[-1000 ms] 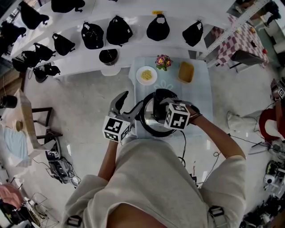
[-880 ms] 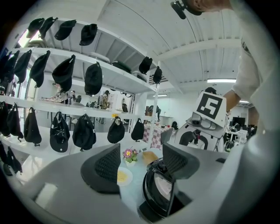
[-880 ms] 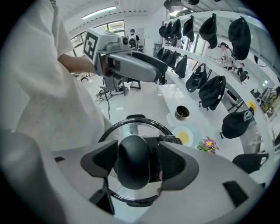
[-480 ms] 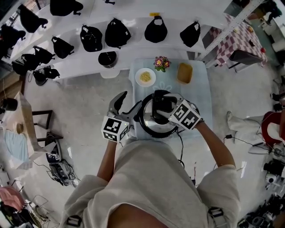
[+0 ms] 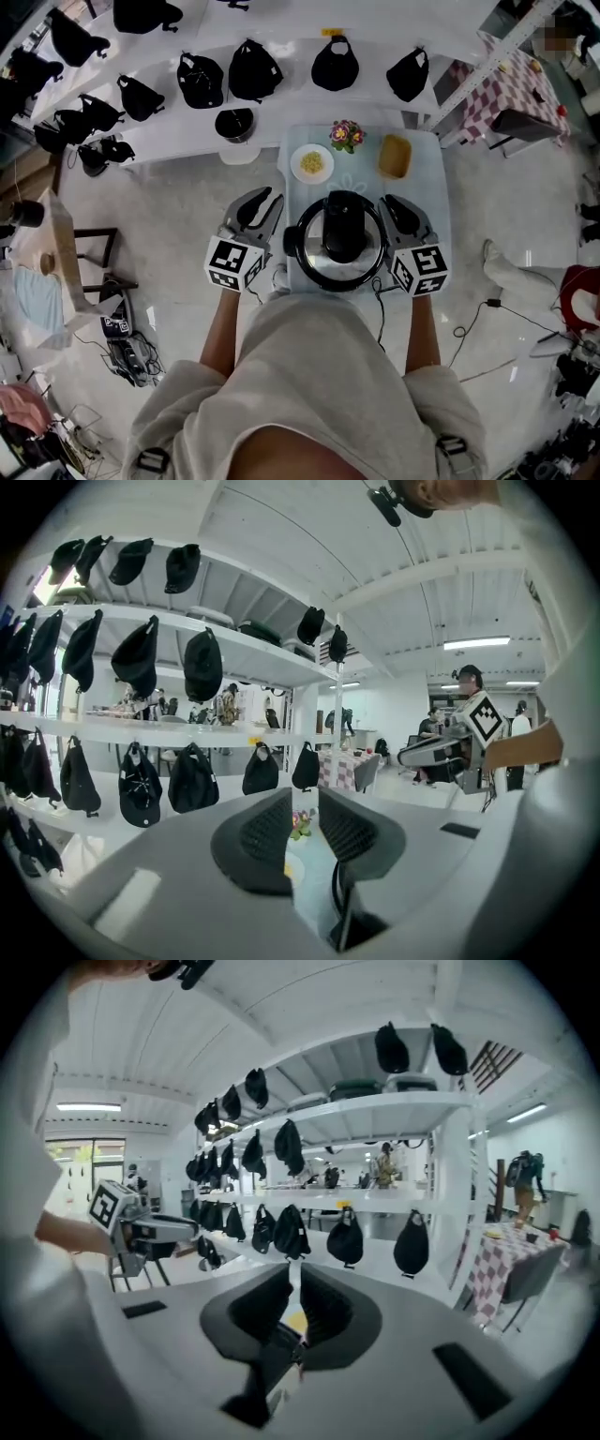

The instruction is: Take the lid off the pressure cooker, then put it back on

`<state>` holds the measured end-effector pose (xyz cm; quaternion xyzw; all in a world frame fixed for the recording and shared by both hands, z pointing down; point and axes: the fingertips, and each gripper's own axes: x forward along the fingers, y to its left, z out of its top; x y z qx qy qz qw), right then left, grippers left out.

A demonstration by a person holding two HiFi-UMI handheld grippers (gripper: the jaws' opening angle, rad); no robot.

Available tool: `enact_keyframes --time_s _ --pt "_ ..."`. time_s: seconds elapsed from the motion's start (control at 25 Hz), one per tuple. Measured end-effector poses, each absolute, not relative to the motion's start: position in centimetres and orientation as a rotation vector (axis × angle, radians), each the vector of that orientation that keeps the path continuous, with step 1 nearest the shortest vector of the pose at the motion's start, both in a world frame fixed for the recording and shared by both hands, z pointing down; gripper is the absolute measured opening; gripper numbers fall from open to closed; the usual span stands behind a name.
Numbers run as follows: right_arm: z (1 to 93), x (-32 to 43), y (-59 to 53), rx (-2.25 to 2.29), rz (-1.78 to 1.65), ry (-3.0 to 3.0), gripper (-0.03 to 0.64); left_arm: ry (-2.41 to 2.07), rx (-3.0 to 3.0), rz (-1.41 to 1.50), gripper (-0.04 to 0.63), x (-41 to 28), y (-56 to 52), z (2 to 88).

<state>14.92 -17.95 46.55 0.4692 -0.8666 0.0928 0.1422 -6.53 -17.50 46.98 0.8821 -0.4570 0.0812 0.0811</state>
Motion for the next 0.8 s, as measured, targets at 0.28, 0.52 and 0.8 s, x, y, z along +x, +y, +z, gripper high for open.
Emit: enact_keyframes --time_s 0.28,0.52,0.8 --pt "47.6 18.8 -16.8 1.569 0.310 -2.403 0.001 -1.432 2.591 0.240 0.015 -8.2 -18.1 47.2" --pt "48.1 19.1 -16.4 1.575 0.337 -2.396 0.001 -1.422 2.576 0.266 0.015 -7.9 -17.8 48.2" --pt "47.7 18.5 -16.8 1.564 0.300 -2.388 0.000 -1.411 2.577 0.268 0.015 -7.7 -17.5 48.2"
